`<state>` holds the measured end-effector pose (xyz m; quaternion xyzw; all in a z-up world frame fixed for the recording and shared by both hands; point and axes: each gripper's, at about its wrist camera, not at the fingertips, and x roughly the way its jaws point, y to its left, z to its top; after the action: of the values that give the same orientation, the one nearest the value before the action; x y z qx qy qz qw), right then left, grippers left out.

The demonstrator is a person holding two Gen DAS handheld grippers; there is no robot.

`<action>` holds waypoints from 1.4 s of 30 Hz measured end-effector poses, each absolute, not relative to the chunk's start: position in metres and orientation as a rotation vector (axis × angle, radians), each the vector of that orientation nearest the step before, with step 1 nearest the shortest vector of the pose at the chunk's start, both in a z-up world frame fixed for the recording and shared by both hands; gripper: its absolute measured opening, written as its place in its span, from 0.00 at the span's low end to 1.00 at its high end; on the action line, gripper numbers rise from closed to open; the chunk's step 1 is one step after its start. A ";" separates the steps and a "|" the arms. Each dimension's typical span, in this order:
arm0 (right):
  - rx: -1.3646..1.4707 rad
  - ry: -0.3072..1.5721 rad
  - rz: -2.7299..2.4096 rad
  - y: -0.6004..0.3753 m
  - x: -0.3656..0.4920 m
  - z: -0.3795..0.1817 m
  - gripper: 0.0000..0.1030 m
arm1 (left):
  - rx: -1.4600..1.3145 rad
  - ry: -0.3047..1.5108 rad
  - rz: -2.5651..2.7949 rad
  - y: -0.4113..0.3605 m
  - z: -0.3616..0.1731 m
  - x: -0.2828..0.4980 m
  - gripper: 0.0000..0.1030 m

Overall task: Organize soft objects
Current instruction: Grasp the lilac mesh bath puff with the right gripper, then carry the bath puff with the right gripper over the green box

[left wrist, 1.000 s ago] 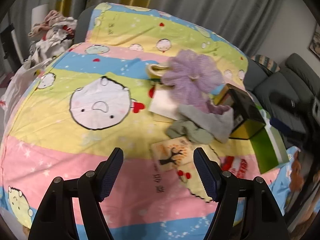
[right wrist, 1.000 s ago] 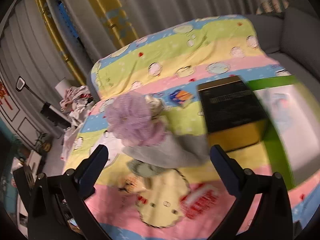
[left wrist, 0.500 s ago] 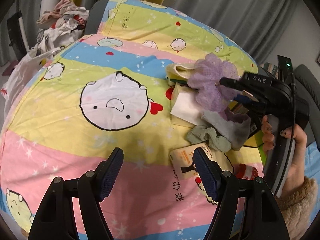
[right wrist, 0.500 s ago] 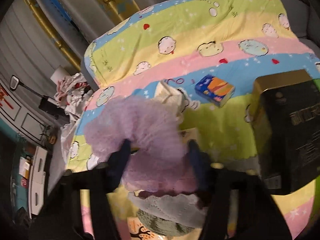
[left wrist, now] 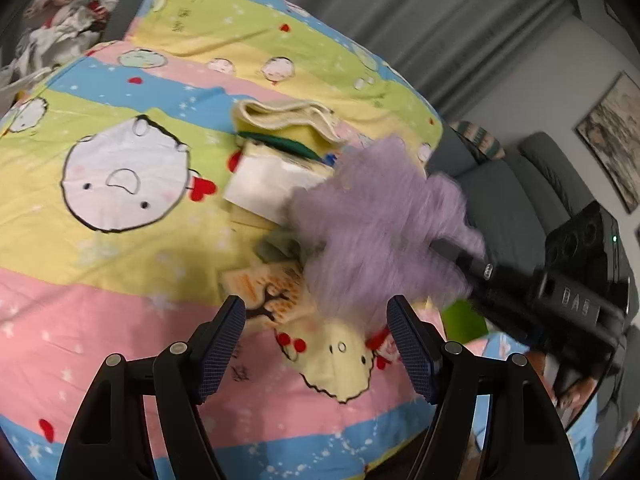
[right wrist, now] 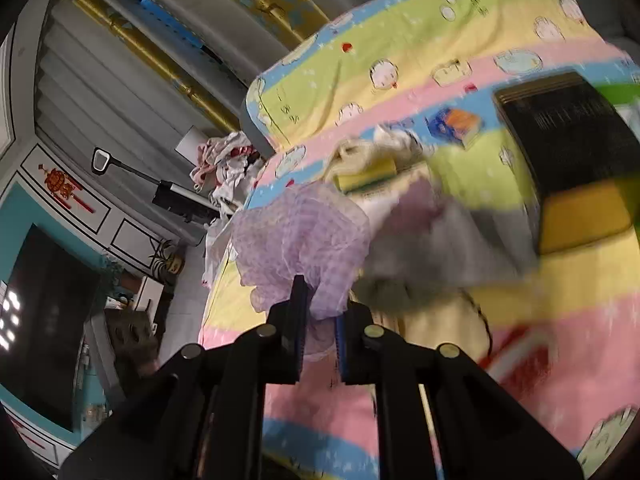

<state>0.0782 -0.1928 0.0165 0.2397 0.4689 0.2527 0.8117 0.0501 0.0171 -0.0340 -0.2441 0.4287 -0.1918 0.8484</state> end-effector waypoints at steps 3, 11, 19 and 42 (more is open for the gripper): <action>0.526 1.025 0.545 -0.199 0.064 0.006 0.12 | -0.471 0.929 -0.405 0.005 -0.040 0.050 0.71; 0.569 1.029 0.557 -0.211 0.048 -0.004 0.12 | -0.414 0.930 -0.470 -0.024 -0.036 0.046 0.37; 0.626 0.930 0.529 -0.247 0.036 0.014 0.13 | -0.357 0.881 -0.535 -0.059 -0.010 0.048 0.36; 0.753 0.542 -0.003 -0.433 0.014 0.064 0.15 | -0.118 0.811 -0.870 -0.290 0.045 0.106 0.36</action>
<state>0.0143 -0.4331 0.0636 0.3631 0.2612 -0.0013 0.8944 0.1062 -0.2897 0.0446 -0.0556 0.3818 -0.4098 0.8266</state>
